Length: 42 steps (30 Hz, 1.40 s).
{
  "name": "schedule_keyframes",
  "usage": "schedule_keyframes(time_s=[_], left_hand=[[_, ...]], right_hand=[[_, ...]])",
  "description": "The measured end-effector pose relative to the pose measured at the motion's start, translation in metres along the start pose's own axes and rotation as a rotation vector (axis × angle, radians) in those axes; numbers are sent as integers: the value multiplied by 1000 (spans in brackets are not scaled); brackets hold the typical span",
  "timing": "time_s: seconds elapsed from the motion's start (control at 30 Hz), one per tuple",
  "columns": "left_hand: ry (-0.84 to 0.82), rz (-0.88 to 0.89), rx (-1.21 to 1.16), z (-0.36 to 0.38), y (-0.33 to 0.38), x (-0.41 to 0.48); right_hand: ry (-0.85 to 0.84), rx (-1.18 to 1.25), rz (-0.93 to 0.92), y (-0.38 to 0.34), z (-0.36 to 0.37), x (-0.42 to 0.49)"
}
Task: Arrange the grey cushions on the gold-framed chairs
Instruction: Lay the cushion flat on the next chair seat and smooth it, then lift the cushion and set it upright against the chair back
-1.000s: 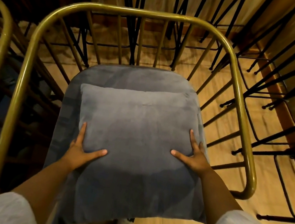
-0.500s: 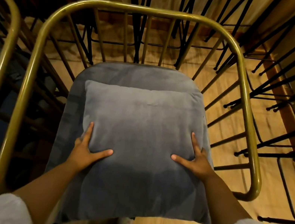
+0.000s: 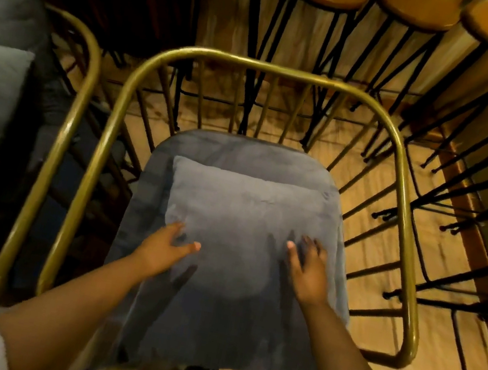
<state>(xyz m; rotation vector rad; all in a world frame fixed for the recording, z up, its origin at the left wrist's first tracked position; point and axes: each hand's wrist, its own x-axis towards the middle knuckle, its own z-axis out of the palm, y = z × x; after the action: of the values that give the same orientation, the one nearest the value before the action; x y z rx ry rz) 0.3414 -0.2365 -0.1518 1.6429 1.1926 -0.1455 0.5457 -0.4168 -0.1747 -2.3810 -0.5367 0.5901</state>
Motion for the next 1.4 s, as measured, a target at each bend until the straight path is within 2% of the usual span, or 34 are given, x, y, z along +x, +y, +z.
schedule_keyframes(time_s=[0.17,0.37,0.53,0.63,0.7,0.8,0.87,1.07,1.23,1.4], left_hand=[[67,135,14,-72,4,-49],[320,149,-43,-219,-55,-92],[538,122,-71,-355,-118,-87],[682,115,-61,-437,-158,-75],[745,48,-6,-482,-188,-63],[629,-159,53,-530,-235,-43],[529,-238,40,-544,-261,-33],[565,-261,-193,-553,-310,-20],[568,-188,-495,-560,-324,-18],[538,-164,-540,-560,-318,-31]], right_hand=[[-183,56,-270,-121,40,-25],[-367,81,-521,-267,138,-58],[-465,216,-481,-374,239,-89],[-532,335,-357,-426,298,-104],[-562,400,-244,-448,331,-106],[-547,424,-126,-454,382,-95],[-516,422,-73,-453,397,-91],[-524,367,26,-455,407,-86],[-501,374,30,-446,414,-81],[-466,508,-1,-444,404,-94]])
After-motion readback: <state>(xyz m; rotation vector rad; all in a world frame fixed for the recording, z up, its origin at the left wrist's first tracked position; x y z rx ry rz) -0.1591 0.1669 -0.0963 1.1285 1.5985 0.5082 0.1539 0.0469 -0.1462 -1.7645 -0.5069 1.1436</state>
